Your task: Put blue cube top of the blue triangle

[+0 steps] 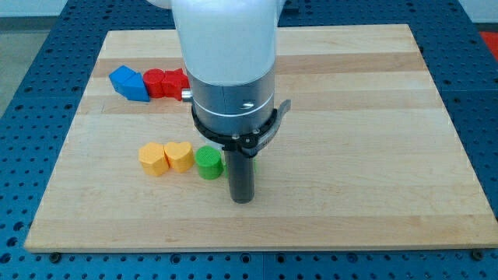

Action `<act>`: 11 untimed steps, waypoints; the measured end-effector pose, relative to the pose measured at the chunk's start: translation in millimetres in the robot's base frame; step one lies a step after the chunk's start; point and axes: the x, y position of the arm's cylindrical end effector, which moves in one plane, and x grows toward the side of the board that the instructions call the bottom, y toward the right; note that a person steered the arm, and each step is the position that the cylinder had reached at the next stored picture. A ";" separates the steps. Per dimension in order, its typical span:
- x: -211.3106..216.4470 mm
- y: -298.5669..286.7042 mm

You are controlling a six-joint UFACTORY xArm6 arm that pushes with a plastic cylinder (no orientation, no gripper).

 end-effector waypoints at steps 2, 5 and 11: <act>21.0 -90.1; -101.6 -279.1; -224.6 -219.1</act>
